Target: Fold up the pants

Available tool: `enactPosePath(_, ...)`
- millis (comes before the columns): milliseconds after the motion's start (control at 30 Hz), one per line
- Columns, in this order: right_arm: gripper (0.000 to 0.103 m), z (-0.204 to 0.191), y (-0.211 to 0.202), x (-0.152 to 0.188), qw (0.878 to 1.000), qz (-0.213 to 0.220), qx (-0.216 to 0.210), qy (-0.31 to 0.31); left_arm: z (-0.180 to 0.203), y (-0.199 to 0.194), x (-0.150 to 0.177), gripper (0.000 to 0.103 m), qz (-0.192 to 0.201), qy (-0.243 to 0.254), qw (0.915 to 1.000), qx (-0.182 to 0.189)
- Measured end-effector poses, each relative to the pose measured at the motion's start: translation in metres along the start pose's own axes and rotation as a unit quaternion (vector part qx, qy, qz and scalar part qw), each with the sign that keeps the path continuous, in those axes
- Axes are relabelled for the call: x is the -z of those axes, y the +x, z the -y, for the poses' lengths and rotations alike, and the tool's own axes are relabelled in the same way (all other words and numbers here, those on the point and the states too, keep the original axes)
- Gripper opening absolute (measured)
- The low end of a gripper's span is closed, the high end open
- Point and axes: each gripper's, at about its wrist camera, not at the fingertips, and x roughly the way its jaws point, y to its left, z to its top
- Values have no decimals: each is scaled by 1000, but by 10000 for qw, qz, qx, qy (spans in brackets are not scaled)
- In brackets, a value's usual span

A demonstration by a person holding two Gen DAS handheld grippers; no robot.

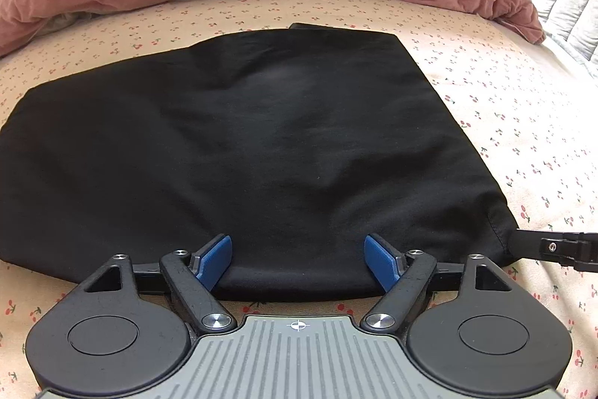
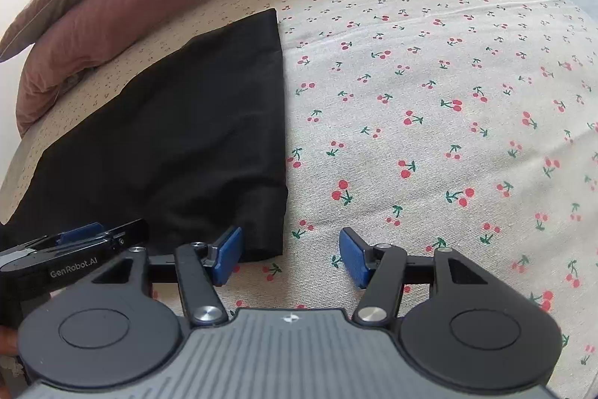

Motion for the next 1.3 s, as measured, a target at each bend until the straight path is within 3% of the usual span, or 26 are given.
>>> enactPosePath(200, 54, 12, 0, 2, 9979, 126, -459, 428, -9, 3, -6, 82, -52, -315, 9992, 225)
enactPosePath(333, 52, 22, -2, 2, 9954, 187, -714, 617, -7, 4, -5, 82, -33, -305, 9994, 185)
enactPosePath(433, 48, 34, -3, 2, 9920, 233, -920, 827, -5, 4, -4, 83, -22, -220, 9997, 136)
enactPosePath(567, 31, 49, 0, 3, 9875, 256, -1076, 1120, -8, 2, -5, 83, -35, -308, 9993, 193)
enactPosePath(733, 30, 50, 4, 2, 9840, 347, -1272, 1201, -8, 3, -6, 83, -40, -298, 9994, 194)
enactPosePath(867, 30, 52, 15, 0, 9730, 310, -1637, 1598, -7, 3, -5, 83, -34, -278, 9994, 186)
enactPosePath(933, 26, 43, 20, 2, 9791, 288, -1452, 1393, -7, 3, -5, 83, -32, -255, 9995, 176)
enactPosePath(967, 10, 37, 20, 4, 9846, 298, -1240, 1194, -7, 3, -5, 83, -34, -249, 9995, 174)
enactPosePath(1000, 1, 30, 18, 6, 9897, 282, -1055, 921, -7, 3, -5, 83, -39, -248, 9995, 176)
enactPosePath(1300, 0, 32, 5, 11, 9906, 189, -1099, 797, -9, 5, -6, 83, -65, -257, 9994, 200)
